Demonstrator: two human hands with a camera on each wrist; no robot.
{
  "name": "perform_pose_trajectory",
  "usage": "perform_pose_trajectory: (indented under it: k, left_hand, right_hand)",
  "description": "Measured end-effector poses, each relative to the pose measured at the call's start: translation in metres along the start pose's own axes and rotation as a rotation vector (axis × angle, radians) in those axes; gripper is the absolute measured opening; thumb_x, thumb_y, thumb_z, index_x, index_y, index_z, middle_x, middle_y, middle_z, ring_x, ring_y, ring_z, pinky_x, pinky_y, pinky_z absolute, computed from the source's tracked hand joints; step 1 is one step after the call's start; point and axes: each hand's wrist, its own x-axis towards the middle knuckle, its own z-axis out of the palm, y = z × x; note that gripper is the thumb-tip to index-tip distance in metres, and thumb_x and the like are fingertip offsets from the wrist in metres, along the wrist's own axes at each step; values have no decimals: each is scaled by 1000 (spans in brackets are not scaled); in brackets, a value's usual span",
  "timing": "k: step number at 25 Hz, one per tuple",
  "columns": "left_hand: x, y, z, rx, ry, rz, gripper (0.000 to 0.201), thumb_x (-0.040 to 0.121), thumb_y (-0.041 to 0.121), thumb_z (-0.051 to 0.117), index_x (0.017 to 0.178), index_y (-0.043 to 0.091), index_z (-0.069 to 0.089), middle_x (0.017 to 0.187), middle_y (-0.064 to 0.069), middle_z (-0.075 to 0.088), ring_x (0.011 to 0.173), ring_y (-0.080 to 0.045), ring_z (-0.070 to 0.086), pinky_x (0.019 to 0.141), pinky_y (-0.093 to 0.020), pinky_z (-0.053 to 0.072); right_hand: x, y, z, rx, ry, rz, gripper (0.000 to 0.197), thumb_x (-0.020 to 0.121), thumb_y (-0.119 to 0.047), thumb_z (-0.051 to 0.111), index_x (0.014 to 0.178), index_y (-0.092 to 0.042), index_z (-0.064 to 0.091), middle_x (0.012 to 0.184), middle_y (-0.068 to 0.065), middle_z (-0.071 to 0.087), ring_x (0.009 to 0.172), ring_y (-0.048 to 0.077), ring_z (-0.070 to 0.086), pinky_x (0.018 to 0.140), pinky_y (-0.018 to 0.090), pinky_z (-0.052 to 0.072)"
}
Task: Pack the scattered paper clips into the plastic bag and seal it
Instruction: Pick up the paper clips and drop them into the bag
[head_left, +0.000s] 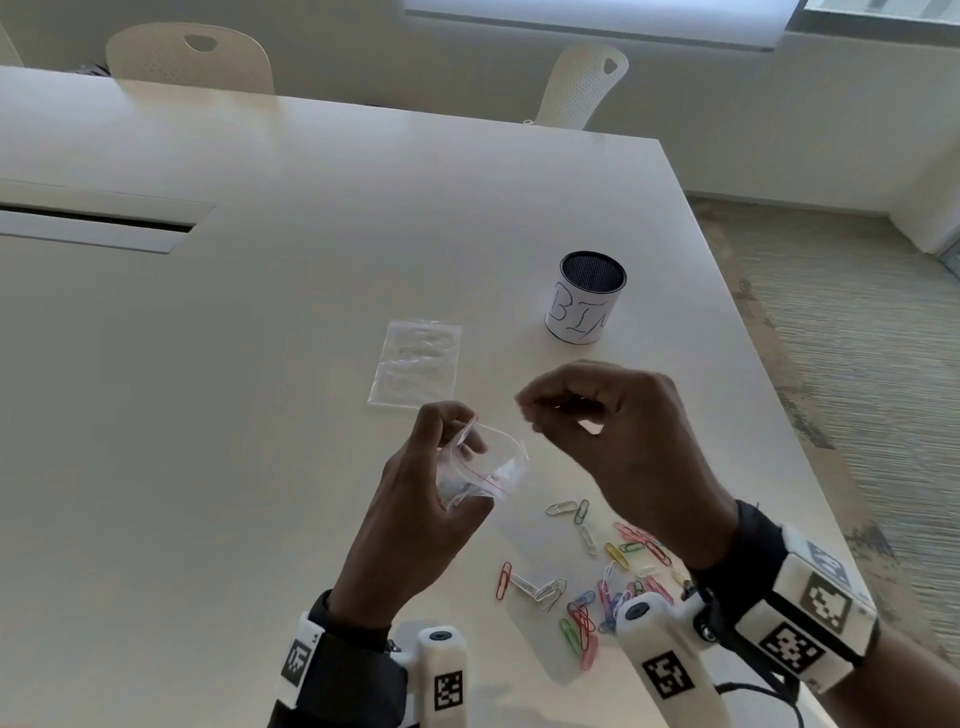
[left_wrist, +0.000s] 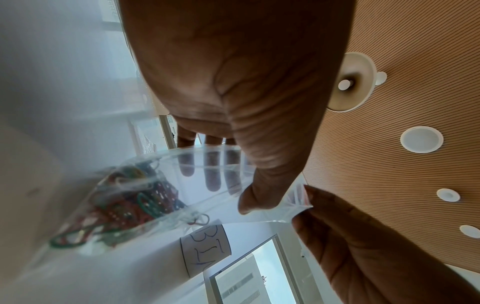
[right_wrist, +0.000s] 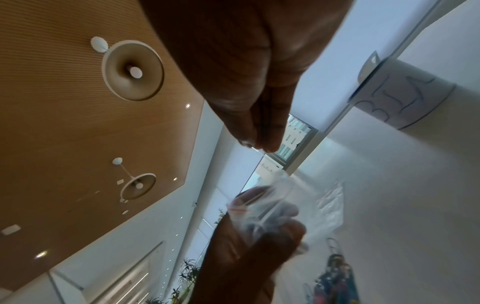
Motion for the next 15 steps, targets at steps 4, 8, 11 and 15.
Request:
perform_pose_trajectory:
  k: [4,8,11,15]
  left_hand:
    - [-1,-1,-1,-1,16,2,57,81,3,79,122,28,48,107,15,65,104,-7,63,77,-6,48]
    - [0,-3,1,8,8,-1,58,83,4,79,125,29,46,109,15,64,107,-8,63,78,-12,53]
    - [1,-2,3,13,-9,-1,60,83,4,78,126,30,45,111,14,64,109,-9,63,80,-20,58]
    - [0,0,3,16,-5,-3,59,83,4,78,125,30,46,111,14,64,108,-10,64,80,-25,59]
  right_hand:
    - [-16,21,-13,-191,-140,35,13,90,-6,75,91,-19,74,83,-8,74,76,12,71,73,32,60]
    - [-41,30,-4,-254,-648,0,20,97,-22,70,117,-26,73,119,-13,71,105,1,68,94,21,57]
    - [-52,37,14,-320,-780,-105,28,102,-25,63,130,-27,69,137,-14,63,121,-2,59,106,11,45]
    - [-58,48,15,-408,-887,-250,27,104,-28,58,128,-27,70,138,-14,64,126,0,54,106,15,44]
